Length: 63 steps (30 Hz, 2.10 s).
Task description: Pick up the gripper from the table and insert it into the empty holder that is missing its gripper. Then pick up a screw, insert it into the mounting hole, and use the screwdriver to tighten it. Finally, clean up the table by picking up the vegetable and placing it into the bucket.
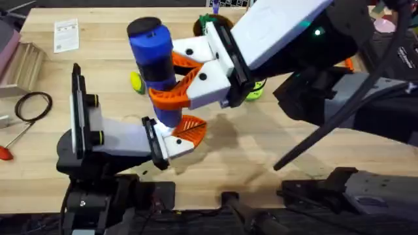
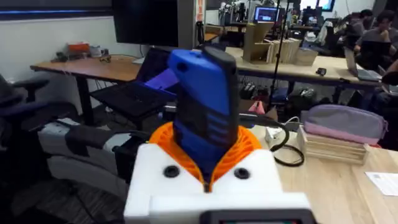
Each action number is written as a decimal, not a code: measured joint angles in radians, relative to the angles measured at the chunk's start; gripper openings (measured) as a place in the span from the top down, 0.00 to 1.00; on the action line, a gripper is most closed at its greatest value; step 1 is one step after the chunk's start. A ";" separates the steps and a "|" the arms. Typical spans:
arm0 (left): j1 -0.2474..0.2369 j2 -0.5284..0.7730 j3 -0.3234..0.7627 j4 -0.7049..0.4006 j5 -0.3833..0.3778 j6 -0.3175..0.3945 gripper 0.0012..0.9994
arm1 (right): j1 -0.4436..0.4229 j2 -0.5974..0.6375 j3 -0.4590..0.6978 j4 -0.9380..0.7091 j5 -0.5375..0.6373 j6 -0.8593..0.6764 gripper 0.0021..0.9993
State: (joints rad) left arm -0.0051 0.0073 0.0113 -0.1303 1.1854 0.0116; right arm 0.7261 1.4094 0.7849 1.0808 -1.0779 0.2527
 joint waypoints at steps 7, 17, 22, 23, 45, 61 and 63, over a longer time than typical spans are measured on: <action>0.000 0.000 0.000 0.000 0.000 0.000 1.00 | 0.000 0.000 0.003 -0.022 0.000 -0.018 0.98; 0.000 0.000 0.000 0.000 0.000 0.000 1.00 | 0.000 0.000 0.011 -0.026 -0.001 -0.021 0.98; 0.000 0.000 0.000 0.000 0.000 0.000 1.00 | 0.000 0.000 0.074 -0.036 -0.019 -0.014 0.98; 0.000 0.000 0.000 0.000 0.000 0.000 1.00 | 0.000 0.000 0.093 -0.037 -0.025 -0.014 0.98; 0.000 0.000 0.000 0.000 0.000 0.000 1.00 | -0.264 0.000 0.441 -1.253 0.335 -0.300 0.98; 0.000 0.000 0.000 0.000 0.000 0.000 1.00 | -0.541 0.040 0.520 -1.864 1.056 -1.081 0.98; 0.000 0.000 0.000 0.000 0.000 0.000 1.00 | -0.589 0.086 0.520 -1.876 1.076 -1.133 0.98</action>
State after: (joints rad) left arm -0.0051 0.0071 0.0113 -0.1303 1.1854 0.0116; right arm 0.1376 1.4949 1.3045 -0.7952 -0.0017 -0.8801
